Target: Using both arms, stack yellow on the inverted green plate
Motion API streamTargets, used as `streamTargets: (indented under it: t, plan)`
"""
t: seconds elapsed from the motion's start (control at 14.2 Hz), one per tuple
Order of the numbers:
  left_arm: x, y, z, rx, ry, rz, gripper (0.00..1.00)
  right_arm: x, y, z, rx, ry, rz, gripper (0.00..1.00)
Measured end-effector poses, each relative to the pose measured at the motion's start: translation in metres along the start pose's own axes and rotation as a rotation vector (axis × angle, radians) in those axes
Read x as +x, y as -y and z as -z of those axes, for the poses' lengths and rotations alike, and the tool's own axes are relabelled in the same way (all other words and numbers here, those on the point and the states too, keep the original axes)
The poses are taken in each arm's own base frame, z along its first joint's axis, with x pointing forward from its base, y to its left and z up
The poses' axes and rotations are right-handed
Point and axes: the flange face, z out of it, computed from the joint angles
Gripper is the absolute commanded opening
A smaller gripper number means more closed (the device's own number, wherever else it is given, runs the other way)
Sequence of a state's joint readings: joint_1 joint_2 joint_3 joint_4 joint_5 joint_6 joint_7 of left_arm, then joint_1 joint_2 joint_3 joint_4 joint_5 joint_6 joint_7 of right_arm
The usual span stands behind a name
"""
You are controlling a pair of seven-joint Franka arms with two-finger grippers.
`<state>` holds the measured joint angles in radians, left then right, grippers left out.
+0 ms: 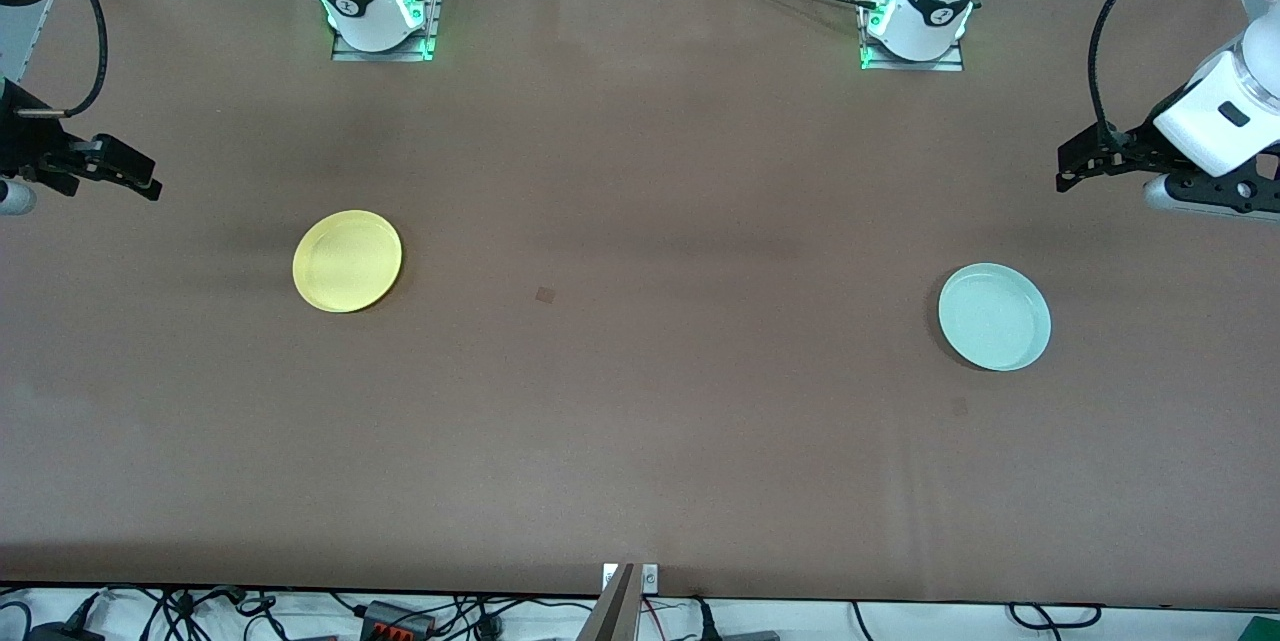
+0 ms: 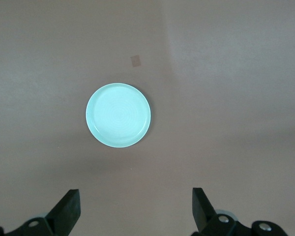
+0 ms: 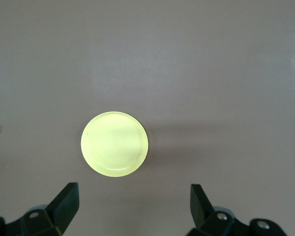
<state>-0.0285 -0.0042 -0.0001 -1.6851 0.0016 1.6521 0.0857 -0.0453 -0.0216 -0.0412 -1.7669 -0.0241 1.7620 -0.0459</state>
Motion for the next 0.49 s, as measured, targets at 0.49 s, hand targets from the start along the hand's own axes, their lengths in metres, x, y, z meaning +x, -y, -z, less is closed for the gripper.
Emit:
streamTargets:
  t: [0.49]
  plan:
    - [0.006,0.001,-0.012,-0.002,0.02,0.001,1.0,0.0,0.001,0.0,0.0,0.0,0.001,1.0]
